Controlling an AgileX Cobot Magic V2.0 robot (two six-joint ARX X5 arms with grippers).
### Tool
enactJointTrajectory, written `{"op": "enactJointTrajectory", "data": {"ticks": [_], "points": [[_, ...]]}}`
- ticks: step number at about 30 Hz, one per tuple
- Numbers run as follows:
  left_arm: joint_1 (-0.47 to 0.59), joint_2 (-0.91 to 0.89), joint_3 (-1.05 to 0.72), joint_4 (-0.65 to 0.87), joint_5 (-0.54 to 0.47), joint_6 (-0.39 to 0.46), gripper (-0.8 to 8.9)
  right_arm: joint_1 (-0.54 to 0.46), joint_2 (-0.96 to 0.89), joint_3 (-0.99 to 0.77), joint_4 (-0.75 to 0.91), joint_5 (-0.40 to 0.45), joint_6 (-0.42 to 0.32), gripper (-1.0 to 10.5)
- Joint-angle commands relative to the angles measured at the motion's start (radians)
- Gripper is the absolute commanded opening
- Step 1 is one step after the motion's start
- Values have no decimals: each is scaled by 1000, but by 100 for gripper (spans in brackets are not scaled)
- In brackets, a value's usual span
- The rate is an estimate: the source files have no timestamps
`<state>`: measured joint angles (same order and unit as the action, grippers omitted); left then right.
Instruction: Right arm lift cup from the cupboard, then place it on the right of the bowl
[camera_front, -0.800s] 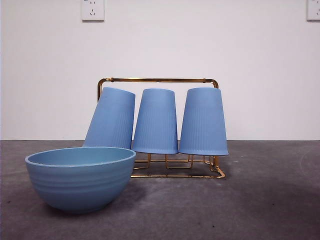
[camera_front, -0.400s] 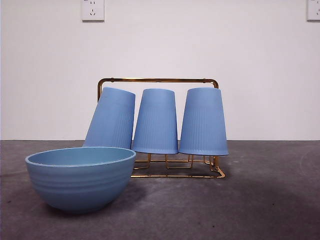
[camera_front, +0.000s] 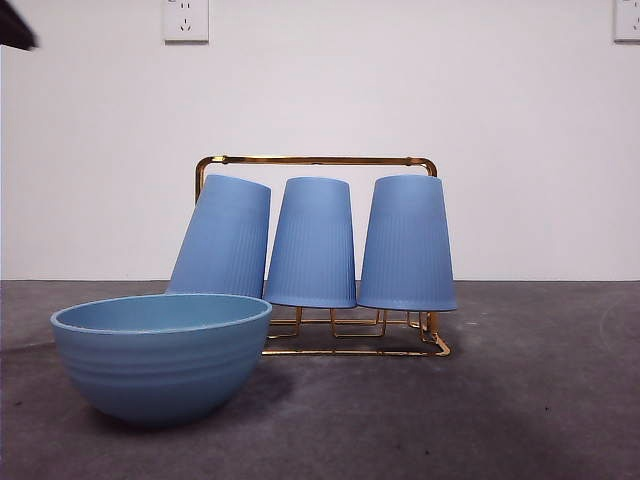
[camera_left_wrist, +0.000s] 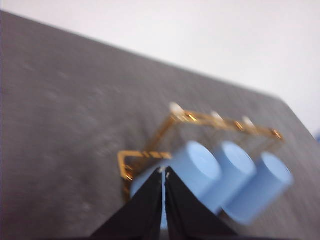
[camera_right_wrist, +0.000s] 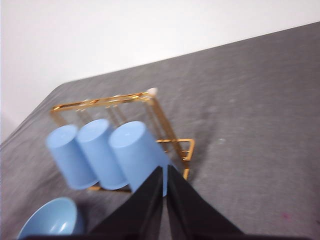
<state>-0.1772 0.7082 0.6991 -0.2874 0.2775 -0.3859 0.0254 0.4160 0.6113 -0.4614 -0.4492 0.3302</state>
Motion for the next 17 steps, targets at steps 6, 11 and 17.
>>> {"op": "enactJointTrajectory", "data": {"ticks": [6, 11, 17], "points": [[-58, 170, 161, -126, 173, 232, 8, 55, 181, 138, -69, -162, -195, 12], [-101, 230, 195, -189, 276, 384, 8, 101, 281, 164, -103, -235, -288, 12], [-125, 254, 194, -188, 284, 404, 11, 128, 336, 164, -102, -240, -297, 12]]}}
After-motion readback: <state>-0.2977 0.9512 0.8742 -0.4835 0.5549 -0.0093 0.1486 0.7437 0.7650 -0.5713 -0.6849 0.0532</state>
